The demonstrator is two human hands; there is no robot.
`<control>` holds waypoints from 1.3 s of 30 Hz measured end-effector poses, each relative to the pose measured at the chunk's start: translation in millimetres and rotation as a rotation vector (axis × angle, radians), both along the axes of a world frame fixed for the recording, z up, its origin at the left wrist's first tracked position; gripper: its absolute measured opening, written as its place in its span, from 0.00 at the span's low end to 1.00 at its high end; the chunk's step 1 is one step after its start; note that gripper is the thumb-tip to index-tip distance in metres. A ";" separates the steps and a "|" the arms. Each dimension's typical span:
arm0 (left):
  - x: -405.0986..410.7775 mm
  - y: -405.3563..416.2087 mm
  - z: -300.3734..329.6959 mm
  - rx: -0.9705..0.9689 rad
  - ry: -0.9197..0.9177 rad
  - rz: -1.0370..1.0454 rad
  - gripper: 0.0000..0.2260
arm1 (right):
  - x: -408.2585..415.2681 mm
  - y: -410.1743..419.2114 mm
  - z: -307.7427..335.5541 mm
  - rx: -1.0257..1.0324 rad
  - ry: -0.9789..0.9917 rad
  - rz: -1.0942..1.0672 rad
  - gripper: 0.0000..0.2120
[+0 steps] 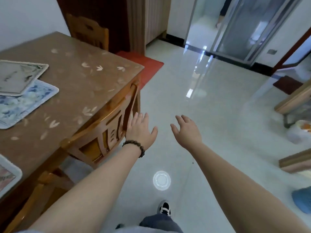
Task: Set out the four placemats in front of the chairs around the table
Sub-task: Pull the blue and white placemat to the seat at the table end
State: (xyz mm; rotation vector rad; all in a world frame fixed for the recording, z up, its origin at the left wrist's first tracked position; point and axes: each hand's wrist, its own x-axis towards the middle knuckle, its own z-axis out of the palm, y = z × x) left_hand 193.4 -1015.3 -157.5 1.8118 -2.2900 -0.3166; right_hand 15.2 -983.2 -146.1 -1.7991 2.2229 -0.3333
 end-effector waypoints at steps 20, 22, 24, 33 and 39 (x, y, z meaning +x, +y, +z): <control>174.6 -131.0 31.4 -0.047 -0.006 0.808 0.31 | 174.7 -269.3 12.9 -0.096 -0.026 0.770 0.26; 197.9 -141.4 23.3 -0.040 0.001 0.871 0.31 | 202.8 -290.1 6.9 -0.088 -0.020 0.829 0.26; 220.1 -152.7 15.0 -0.019 0.014 0.930 0.32 | 232.1 -311.4 2.2 -0.080 -0.009 0.882 0.26; 307.1 -189.7 -8.3 0.091 -0.004 1.094 0.31 | 333.5 -373.0 -16.7 -0.028 -0.002 1.072 0.25; 341.1 -204.4 -24.6 0.142 0.032 1.159 0.31 | 377.9 -407.0 -35.2 0.049 0.049 1.139 0.26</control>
